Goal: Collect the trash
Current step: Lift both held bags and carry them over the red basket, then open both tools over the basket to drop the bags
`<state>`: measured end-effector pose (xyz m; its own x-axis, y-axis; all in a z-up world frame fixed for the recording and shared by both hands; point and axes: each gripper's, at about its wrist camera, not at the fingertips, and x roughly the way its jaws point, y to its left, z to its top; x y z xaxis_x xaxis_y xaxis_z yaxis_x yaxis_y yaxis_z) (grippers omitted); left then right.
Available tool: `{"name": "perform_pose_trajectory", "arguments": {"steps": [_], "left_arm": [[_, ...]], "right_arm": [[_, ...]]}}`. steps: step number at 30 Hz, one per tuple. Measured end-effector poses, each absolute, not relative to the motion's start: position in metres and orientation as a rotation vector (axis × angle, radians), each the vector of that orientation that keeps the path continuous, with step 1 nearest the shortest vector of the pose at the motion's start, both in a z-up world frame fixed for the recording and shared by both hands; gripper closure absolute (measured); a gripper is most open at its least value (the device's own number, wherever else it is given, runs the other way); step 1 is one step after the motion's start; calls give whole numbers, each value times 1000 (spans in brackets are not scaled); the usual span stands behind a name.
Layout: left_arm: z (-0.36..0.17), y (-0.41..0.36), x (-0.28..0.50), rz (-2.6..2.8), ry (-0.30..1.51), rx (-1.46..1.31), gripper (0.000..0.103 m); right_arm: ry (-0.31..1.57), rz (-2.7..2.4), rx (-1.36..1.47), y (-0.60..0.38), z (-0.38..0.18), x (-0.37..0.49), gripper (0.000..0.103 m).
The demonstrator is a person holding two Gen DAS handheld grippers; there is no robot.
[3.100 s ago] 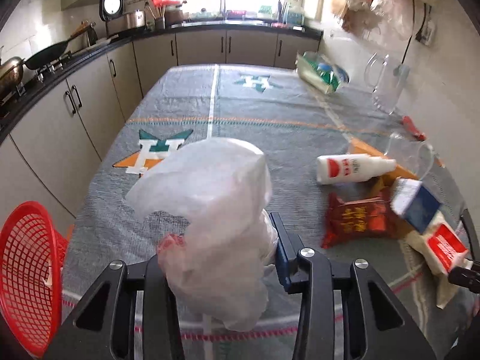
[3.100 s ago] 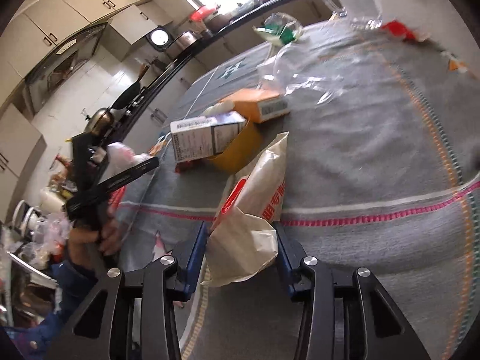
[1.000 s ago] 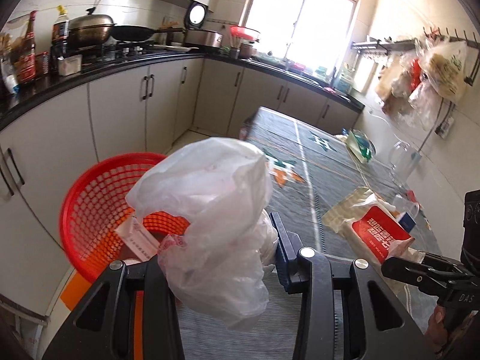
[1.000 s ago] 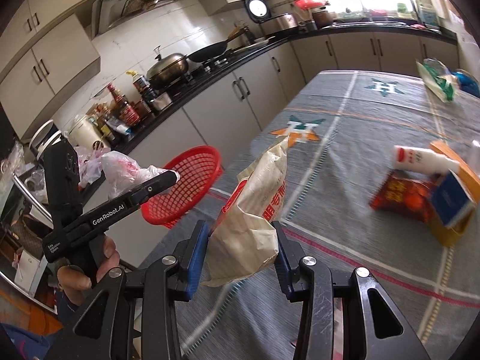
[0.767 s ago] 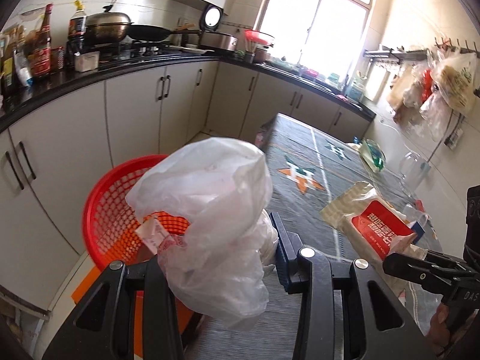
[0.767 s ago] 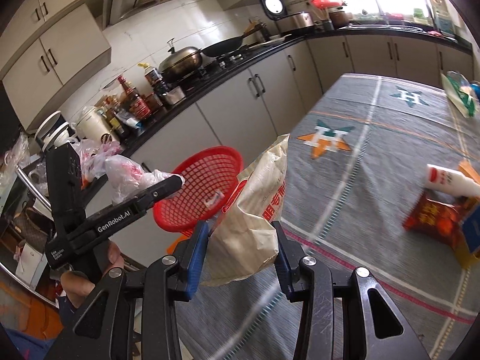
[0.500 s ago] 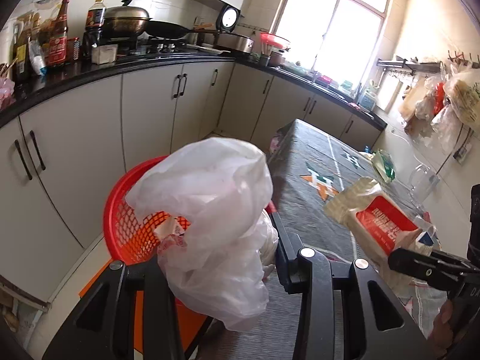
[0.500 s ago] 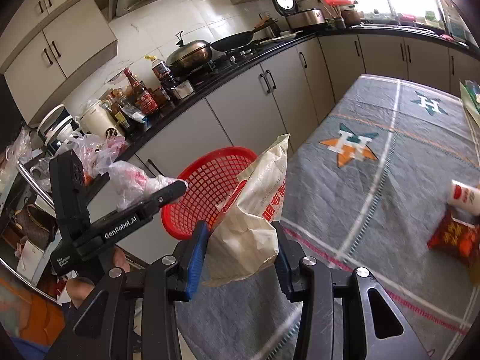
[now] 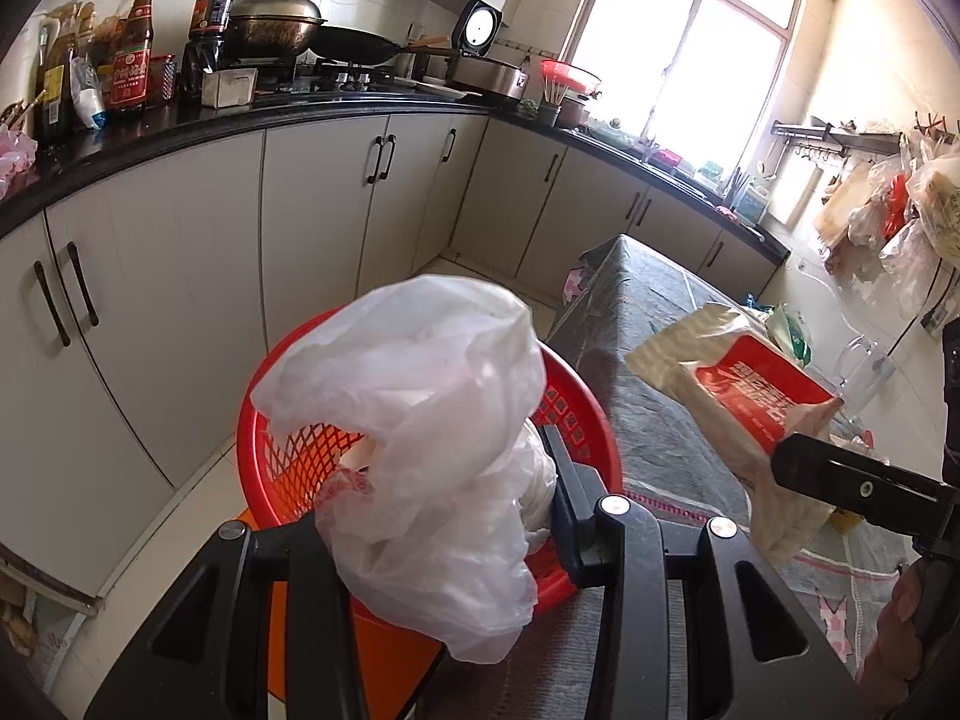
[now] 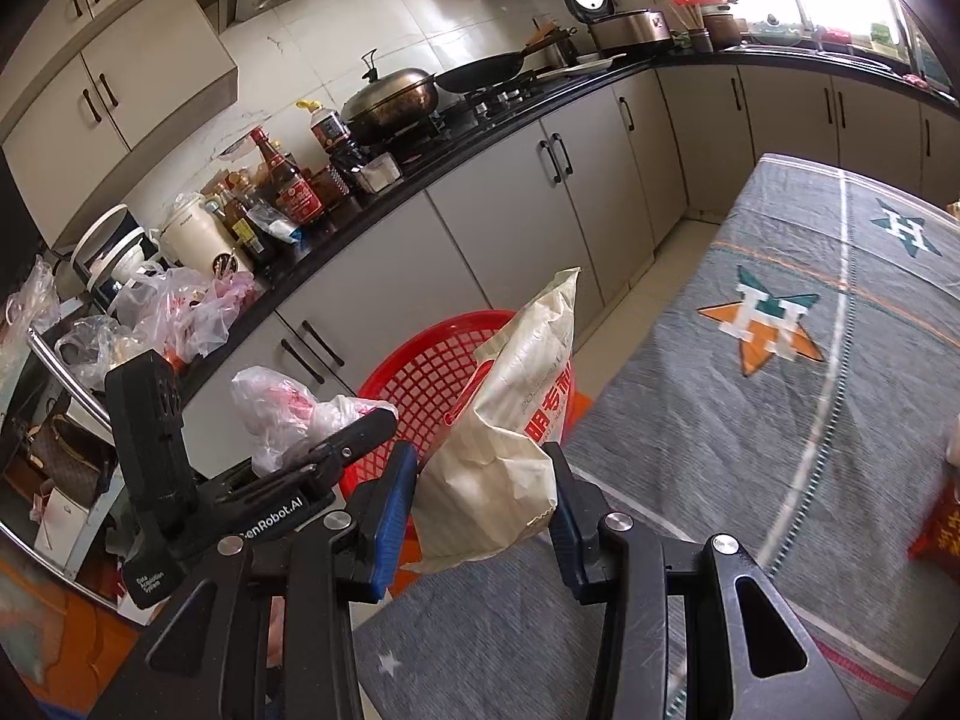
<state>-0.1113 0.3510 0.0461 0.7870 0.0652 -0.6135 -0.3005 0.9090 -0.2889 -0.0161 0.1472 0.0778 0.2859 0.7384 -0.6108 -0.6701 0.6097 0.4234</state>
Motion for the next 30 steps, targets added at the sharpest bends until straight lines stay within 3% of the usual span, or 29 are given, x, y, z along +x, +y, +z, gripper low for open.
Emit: {"name": "perform_pose_trajectory", "arguments": {"steps": [26, 30], "left_arm": [[35, 374, -98, 157, 667, -381, 63], [38, 373, -99, 146, 657, -387, 52]], "right_arm": [[924, 909, 80, 193, 57, 7, 53], [923, 917, 94, 192, 59, 8, 52]]}}
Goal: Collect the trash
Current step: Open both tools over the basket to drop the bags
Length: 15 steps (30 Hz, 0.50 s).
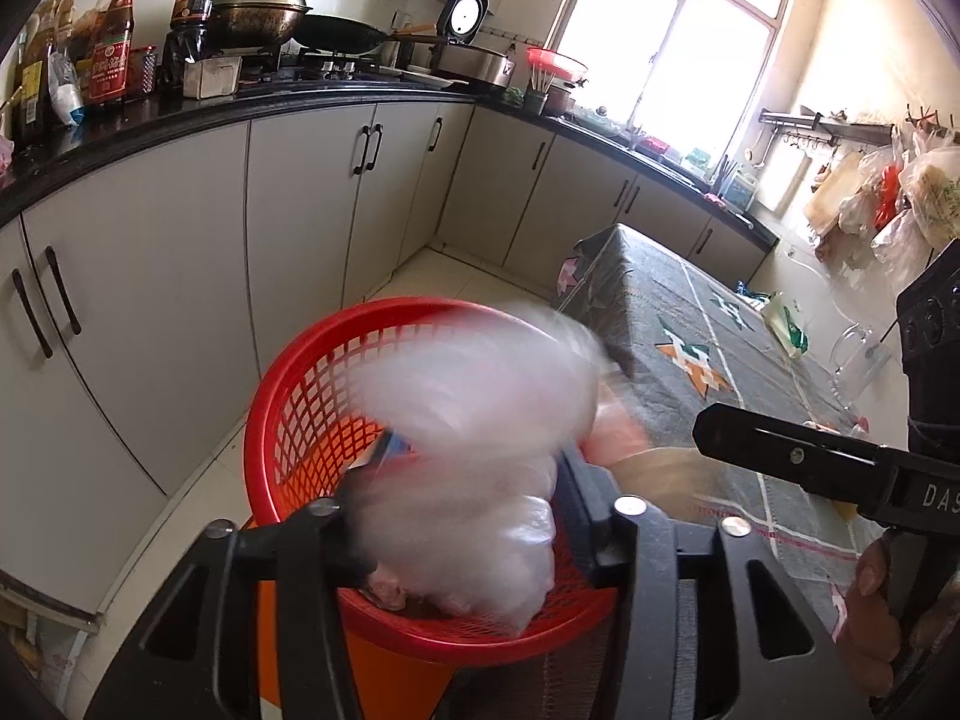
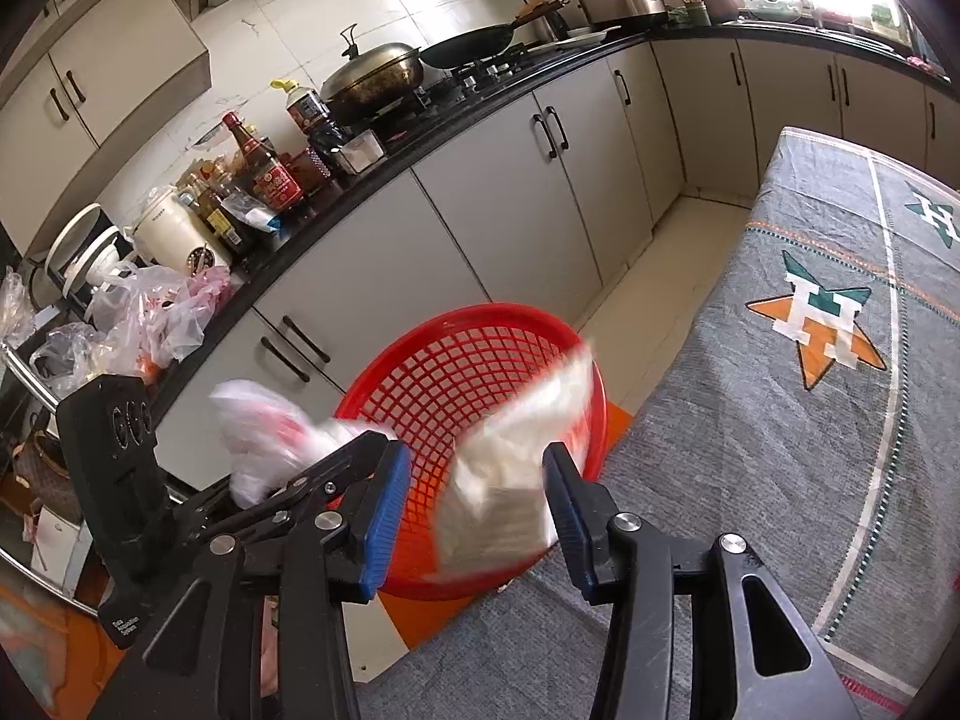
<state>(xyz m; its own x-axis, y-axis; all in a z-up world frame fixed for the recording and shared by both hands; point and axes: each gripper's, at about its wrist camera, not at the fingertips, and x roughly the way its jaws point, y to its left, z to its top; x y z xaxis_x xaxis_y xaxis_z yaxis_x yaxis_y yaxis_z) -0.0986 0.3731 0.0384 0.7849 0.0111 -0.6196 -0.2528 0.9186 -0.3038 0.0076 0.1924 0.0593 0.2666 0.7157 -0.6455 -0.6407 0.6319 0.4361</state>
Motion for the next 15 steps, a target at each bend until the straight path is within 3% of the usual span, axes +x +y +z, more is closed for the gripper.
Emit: {"name": "perform_pose_trajectory", "arguments": {"steps": [15], "left_arm": [[58, 352, -124, 126, 599, -413, 49]], "right_arm": [[878, 876, 126, 131, 79, -16, 50]]}}
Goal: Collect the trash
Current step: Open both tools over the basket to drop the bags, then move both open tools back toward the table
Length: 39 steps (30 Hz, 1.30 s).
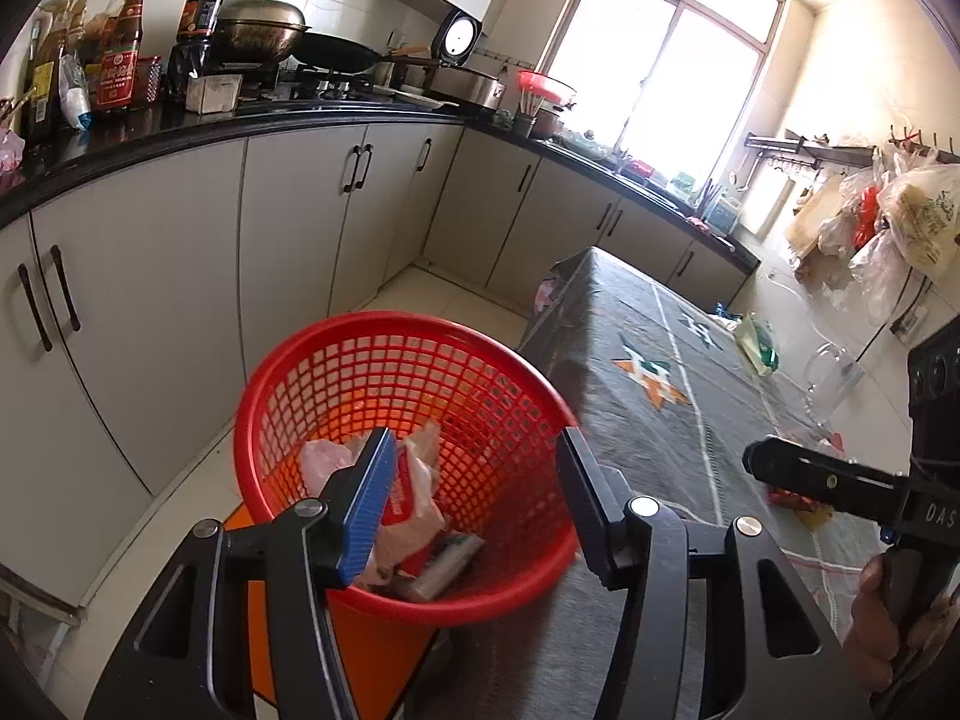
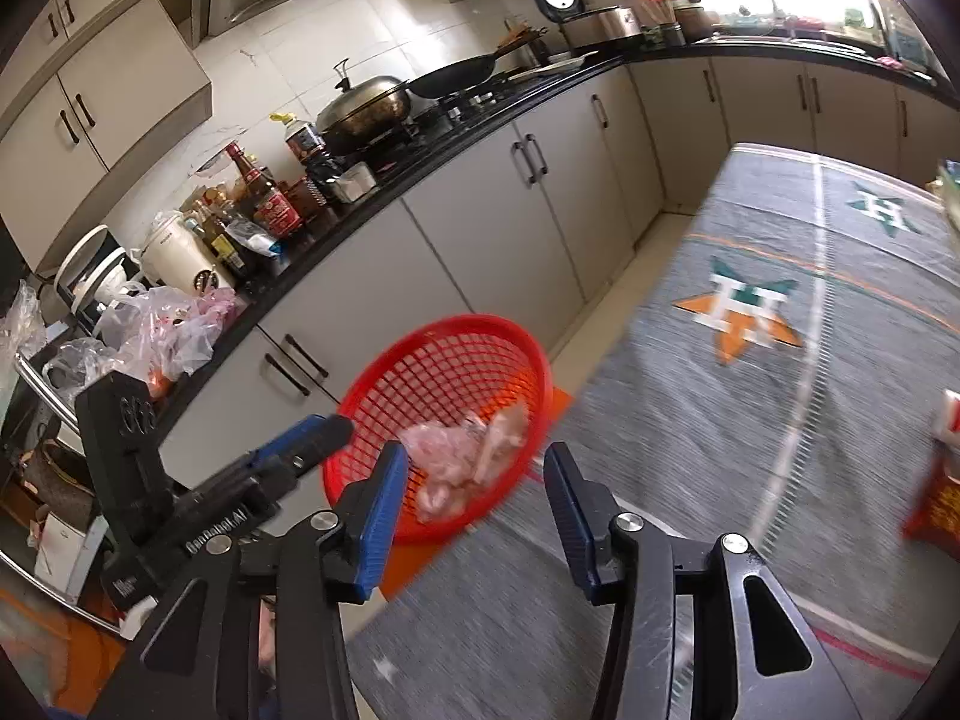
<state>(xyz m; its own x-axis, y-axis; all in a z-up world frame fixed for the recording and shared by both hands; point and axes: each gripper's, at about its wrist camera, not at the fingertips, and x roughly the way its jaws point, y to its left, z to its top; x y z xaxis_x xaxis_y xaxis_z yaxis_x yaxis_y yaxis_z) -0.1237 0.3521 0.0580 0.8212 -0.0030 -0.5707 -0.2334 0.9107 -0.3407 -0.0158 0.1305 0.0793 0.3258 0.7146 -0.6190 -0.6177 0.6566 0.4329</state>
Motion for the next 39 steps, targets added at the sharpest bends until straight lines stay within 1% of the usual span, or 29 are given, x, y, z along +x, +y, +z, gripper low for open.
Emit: {"name": "perform_pose_trajectory", "arguments": {"steps": [7, 14, 18, 24, 26, 29, 32, 36, 37, 39], "left_arm": [[62, 310, -121, 59, 617, -374, 49], [62, 247, -110, -39, 664, -298, 48], [59, 215, -103, -86, 692, -268, 48], [58, 173, -89, -133, 733, -216, 47], [58, 160, -86, -142, 739, -202, 46], [56, 145, -82, -159, 744, -189, 44], [52, 136, -78, -168, 758, -177, 44], [48, 129, -74, -179, 779, -164, 44], [47, 129, -74, -180, 781, -162, 44], [45, 130, -73, -180, 786, -159, 44]], "right_arm": [[861, 838, 155, 77, 74, -33, 50], [841, 781, 183, 20, 69, -46, 50], [828, 719, 246, -26, 68, -44, 50], [761, 549, 312, -98, 70, -40, 50], [735, 472, 296, -114, 71, -40, 48], [710, 407, 228, -124, 69, -39, 46], [696, 378, 119, -117, 67, -37, 42], [666, 369, -125, -94, 66, -38, 34], [648, 358, -197, -87, 66, -38, 29], [631, 340, -305, -77, 61, -37, 27]]}}
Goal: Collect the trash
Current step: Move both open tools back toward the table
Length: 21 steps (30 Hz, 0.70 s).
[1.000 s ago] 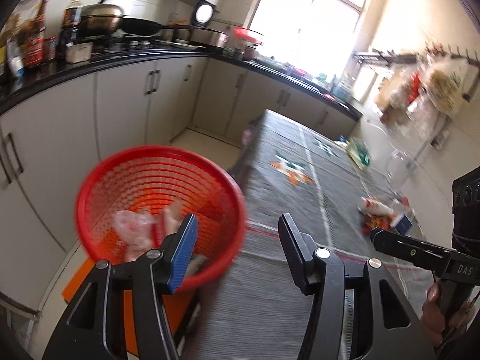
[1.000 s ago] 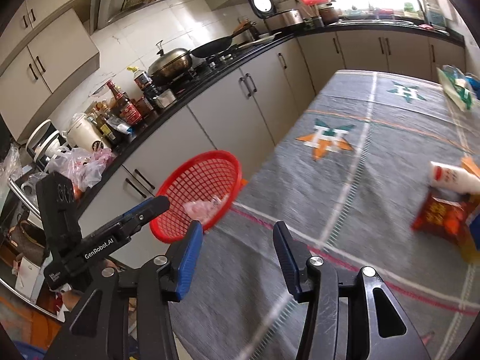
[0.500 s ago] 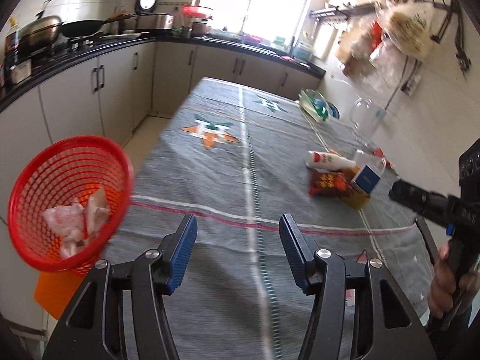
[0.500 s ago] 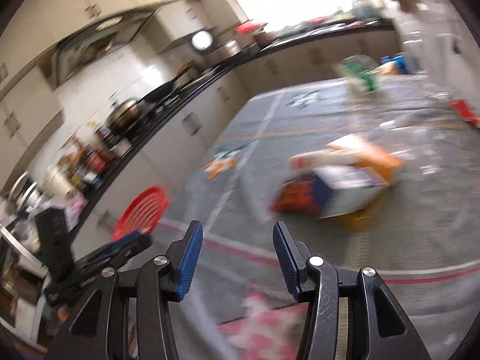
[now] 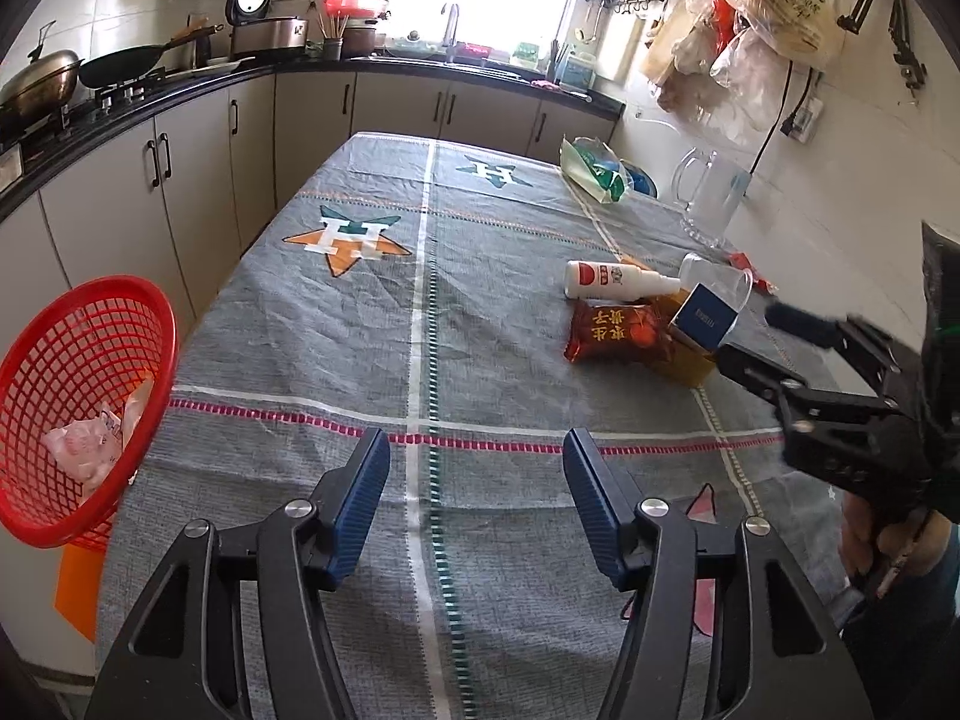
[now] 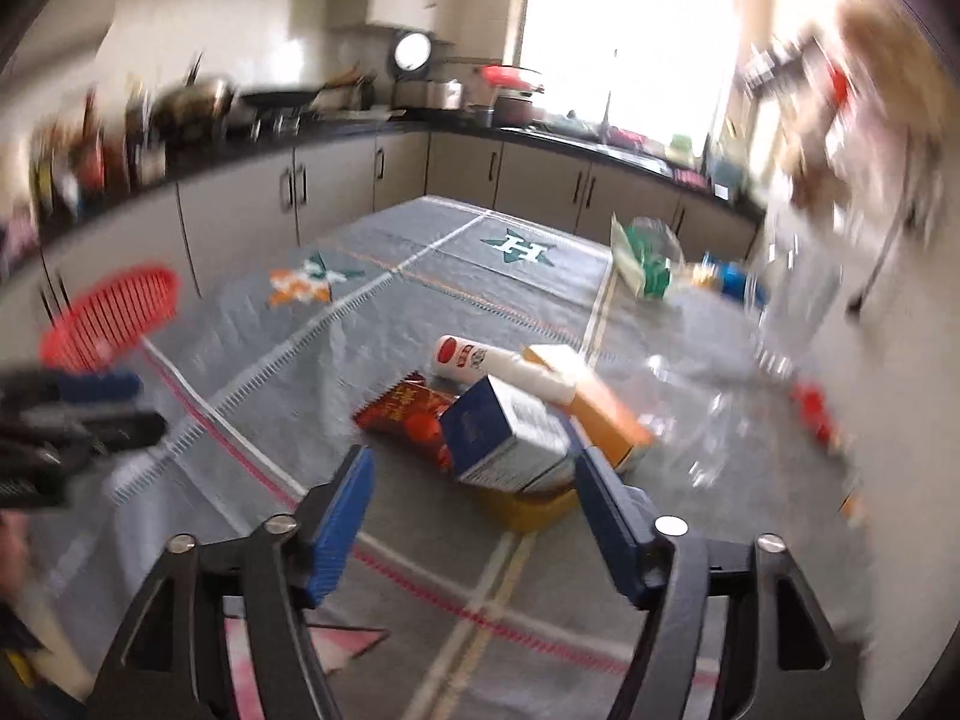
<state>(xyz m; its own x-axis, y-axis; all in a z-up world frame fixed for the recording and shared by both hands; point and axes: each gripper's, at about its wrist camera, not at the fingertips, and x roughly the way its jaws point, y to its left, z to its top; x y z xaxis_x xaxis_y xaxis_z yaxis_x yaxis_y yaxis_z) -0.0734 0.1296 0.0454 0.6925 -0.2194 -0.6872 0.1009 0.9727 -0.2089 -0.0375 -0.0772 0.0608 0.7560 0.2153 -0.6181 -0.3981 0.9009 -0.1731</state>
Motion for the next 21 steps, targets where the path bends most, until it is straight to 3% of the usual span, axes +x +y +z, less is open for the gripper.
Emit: {"name": "perform_pose_trajectory", "arguments": {"steps": [8, 9, 10, 11, 16, 21], "left_arm": [[43, 138, -73, -169, 801, -170, 44], [43, 139, -73, -168, 804, -169, 44], [42, 138, -72, -167, 806, -169, 44], [42, 137, -71, -167, 810, -168, 44], [47, 128, -62, -172, 819, -156, 44], [57, 104, -47, -220, 834, -127, 41]], "right_arm": [[588, 255, -596, -49, 38, -13, 32], [594, 262, -593, -51, 37, -11, 37], [614, 270, -588, -53, 34, -7, 53], [628, 273, -583, -55, 33, -4, 54], [586, 309, -397, -83, 48, -2, 58], [599, 424, -3, -139, 67, 11, 58]]}}
